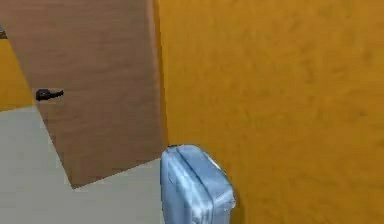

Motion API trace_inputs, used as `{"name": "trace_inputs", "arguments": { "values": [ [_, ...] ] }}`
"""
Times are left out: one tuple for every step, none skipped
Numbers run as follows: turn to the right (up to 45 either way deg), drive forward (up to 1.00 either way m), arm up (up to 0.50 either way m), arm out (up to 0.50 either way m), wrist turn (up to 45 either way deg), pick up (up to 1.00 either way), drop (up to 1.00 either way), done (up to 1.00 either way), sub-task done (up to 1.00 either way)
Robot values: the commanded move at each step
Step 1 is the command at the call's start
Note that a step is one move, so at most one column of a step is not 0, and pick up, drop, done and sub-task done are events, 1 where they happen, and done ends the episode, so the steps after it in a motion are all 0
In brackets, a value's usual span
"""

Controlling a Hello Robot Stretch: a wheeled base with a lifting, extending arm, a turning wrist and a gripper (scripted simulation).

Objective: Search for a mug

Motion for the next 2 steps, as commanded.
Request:
{"name": "trace_inputs", "arguments": {
  "values": [
    [-45.0, 0.0, 0.0, 0.0, 0.0, 0.0, 0.0, 0.0, 0.0],
    [-39.0, 0.0, 0.0, 0.0, 0.0, 0.0, 0.0, 0.0, 0.0]
  ]
}}
